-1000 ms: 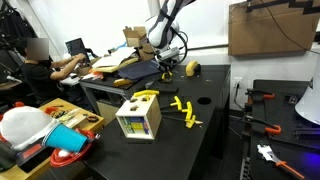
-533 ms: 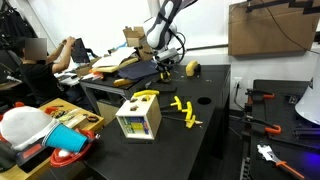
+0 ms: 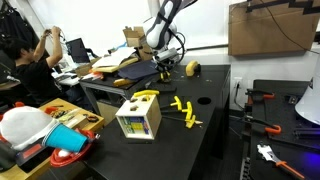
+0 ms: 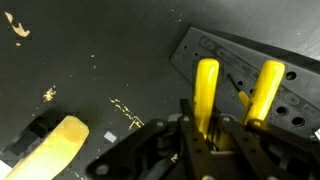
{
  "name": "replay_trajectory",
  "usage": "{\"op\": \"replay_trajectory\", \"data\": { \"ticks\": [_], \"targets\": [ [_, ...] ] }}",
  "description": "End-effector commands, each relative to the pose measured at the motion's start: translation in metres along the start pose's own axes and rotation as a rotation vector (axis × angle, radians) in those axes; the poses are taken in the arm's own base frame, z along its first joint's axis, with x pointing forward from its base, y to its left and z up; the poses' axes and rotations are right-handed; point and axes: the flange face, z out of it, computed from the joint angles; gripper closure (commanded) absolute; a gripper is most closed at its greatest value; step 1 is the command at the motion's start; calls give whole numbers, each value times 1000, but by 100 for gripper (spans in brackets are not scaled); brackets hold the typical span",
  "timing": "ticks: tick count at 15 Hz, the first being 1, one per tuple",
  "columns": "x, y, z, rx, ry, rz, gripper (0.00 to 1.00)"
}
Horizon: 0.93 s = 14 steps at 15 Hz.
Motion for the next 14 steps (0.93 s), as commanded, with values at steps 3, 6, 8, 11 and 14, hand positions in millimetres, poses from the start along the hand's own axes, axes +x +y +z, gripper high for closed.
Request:
{"op": "replay_trajectory", "data": {
  "ticks": [3, 6, 8, 11, 14],
  "targets": [
    [-5, 3, -6, 7, -50, -5, 96],
    [-6, 3, -4, 4, -61, 1, 96],
    [-5, 3, -2, 3, -68, 3, 96],
    [-4, 2, -2, 6, -60, 5, 96],
    [-4, 1, -4, 12, -54, 4, 96]
  ]
}}
